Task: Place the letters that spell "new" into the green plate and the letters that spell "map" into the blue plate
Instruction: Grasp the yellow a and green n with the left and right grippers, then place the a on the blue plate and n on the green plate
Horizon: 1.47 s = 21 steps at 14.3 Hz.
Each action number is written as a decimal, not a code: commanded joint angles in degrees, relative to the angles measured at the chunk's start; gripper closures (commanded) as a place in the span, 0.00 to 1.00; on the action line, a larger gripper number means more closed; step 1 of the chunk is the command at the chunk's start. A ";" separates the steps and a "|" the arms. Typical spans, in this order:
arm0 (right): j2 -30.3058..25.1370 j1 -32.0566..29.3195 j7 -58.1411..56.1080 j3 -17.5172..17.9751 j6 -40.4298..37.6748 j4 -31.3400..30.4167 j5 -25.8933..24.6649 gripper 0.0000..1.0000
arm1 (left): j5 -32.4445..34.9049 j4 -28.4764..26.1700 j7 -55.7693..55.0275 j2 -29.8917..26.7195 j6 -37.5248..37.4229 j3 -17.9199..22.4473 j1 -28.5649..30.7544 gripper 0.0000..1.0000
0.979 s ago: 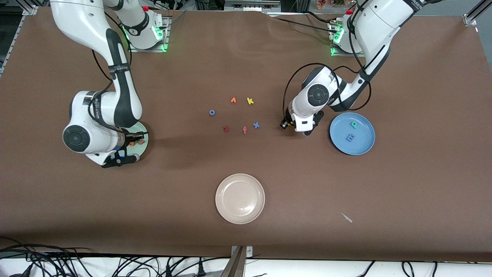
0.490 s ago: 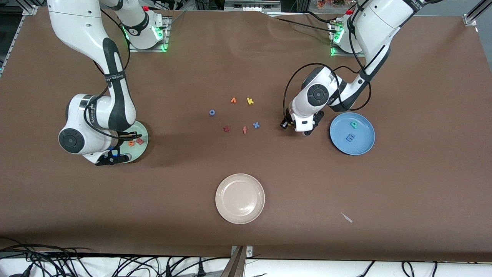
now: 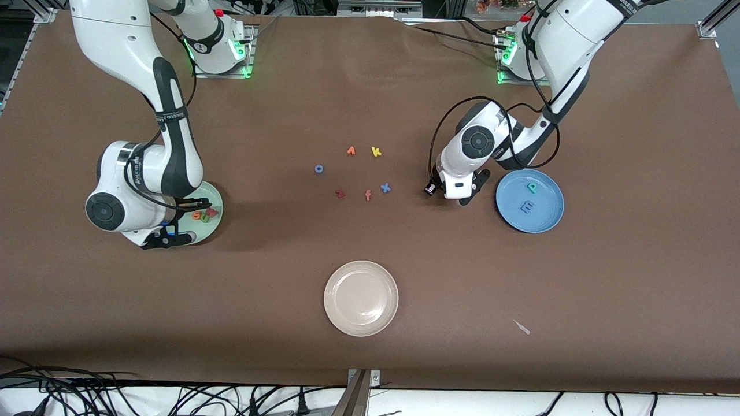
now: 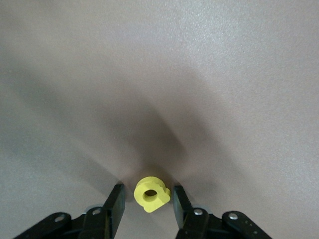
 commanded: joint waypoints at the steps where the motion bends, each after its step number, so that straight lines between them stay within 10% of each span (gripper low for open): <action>1: -0.73 -0.01 0.44 0.18 -0.50 0.82 0.88 0.00 | 2.50 -0.51 -1.13 -0.36 0.01 0.99 0.03 0.72; 4: -0.99 0.34 1.58 0.53 -3.12 3.18 0.88 0.00 | 2.50 -0.43 -1.31 -0.27 0.01 0.99 -0.23 0.91; 9: -1.17 2.62 8.33 1.85 -6.03 6.79 1.94 0.00 | 2.59 2.55 1.40 -7.46 -14.79 0.99 0.56 0.90; 18: -5.38 7.55 17.40 1.68 -15.76 11.35 2.12 0.00 | 2.50 4.58 37.33 -16.97 -29.96 0.90 16.28 0.83; 21: -5.21 11.15 17.67 -1.31 -23.51 17.33 1.76 0.00 | 2.50 4.58 39.47 -17.06 -29.96 0.90 17.70 0.02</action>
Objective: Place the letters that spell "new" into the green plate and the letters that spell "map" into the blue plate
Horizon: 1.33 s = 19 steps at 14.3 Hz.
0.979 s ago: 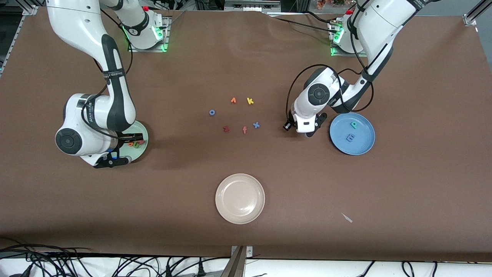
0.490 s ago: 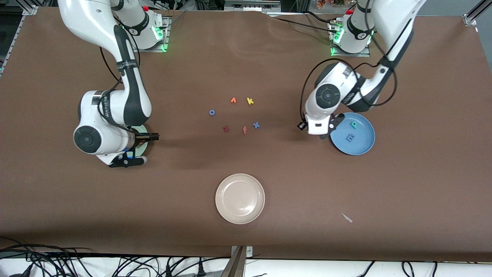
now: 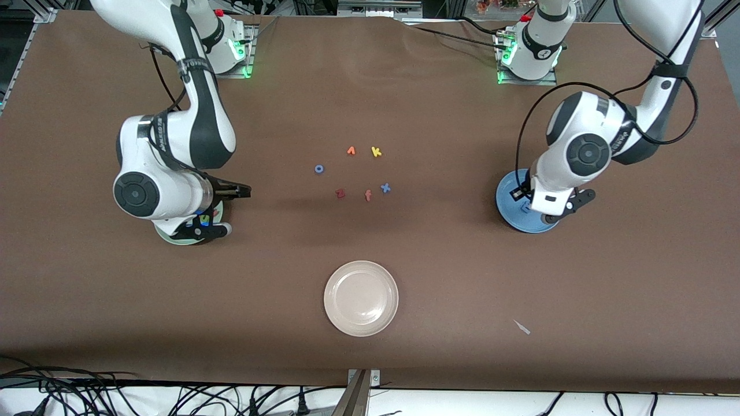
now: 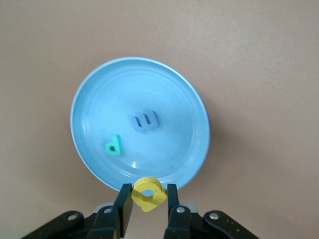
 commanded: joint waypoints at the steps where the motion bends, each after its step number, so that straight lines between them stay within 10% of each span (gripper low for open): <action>1: -0.25 2.62 0.72 -2.27 -5.06 4.32 0.38 0.00 | 1.02 -0.59 1.58 -1.81 -0.72 -0.47 0.04 0.01; 7: -11.82 0.79 0.19 6.93 0.90 -0.39 -10.32 0.00 | 1.02 12.48 5.69 -2.34 -13.96 -1.00 -0.40 0.01; 14: -23.88 -21.78 0.19 27.32 0.13 -5.60 -14.21 0.00 | 0.40 26.91 29.92 -2.08 -19.70 -0.82 -0.13 0.00; 19: -26.18 -29.18 0.01 28.92 -4.34 -4.21 -14.39 0.00 | -1.08 34.22 48.51 -1.11 -27.87 1.71 -0.13 0.00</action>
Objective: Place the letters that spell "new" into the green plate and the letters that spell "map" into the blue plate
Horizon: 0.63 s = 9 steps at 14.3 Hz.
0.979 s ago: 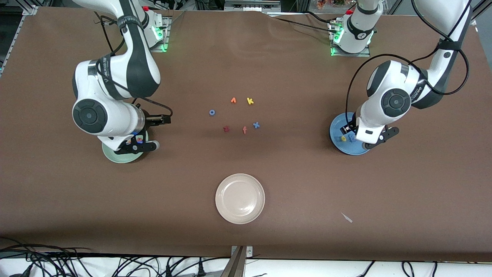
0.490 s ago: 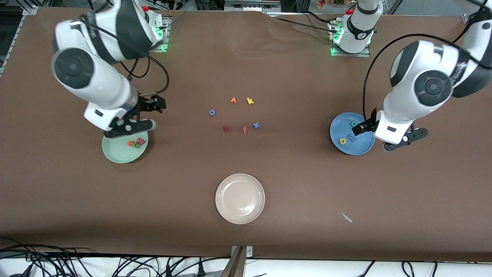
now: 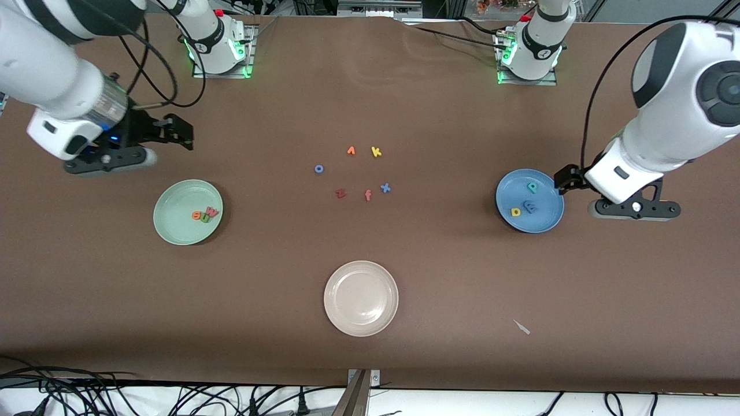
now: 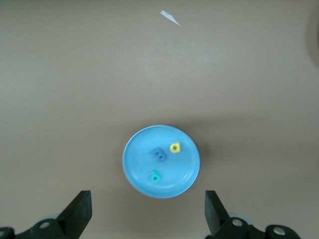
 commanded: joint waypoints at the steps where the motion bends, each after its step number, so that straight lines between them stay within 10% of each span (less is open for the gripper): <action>1: -1.43 -3.44 -0.18 1.48 -3.62 -0.11 -1.31 0.00 | -2.14 4.01 5.06 1.10 -3.89 3.06 -1.38 0.00; 4: -2.49 -4.85 -0.01 1.21 -6.10 0.69 -5.33 0.00 | -7.59 2.96 5.07 -1.88 -3.81 17.33 -13.81 0.00; 9: -3.10 -6.17 1.57 1.13 -7.51 0.17 -9.58 0.00 | -9.53 -8.60 4.88 -13.81 -1.44 22.67 -16.68 0.00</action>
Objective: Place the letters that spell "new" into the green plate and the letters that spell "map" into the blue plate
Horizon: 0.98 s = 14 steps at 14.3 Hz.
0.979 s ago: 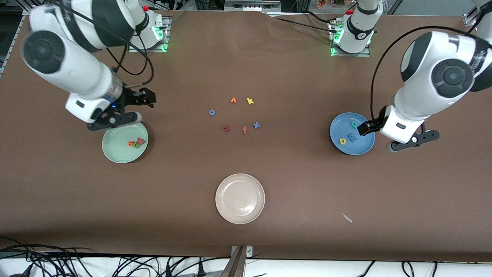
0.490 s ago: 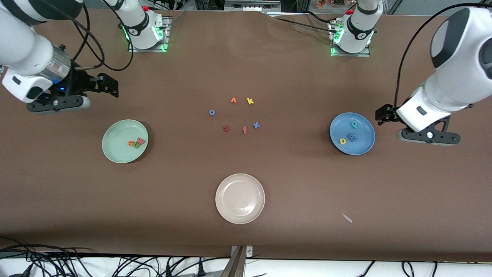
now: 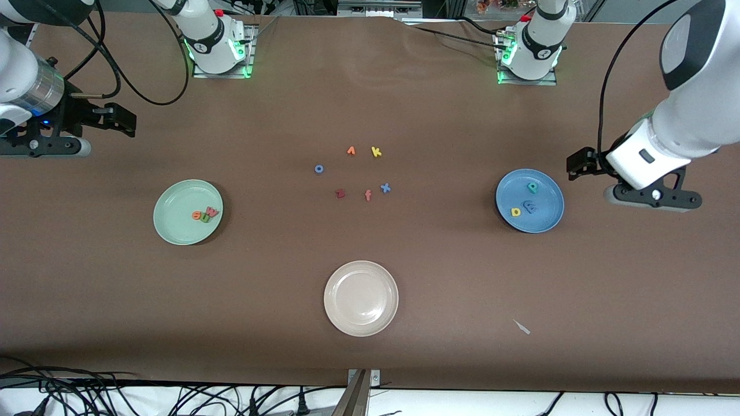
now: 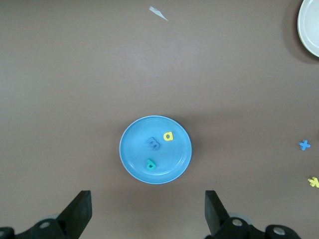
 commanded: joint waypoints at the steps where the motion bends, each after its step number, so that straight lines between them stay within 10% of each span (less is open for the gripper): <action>1: -1.21 -1.73 1.87 1.07 -1.06 -0.29 -0.80 0.00 | -1.60 -12.99 1.16 -11.37 3.71 2.46 -1.42 0.00; 14: -1.30 -2.96 4.78 -0.51 4.12 0.15 5.88 0.00 | -1.77 -11.35 1.86 -10.78 4.44 6.06 -3.71 0.00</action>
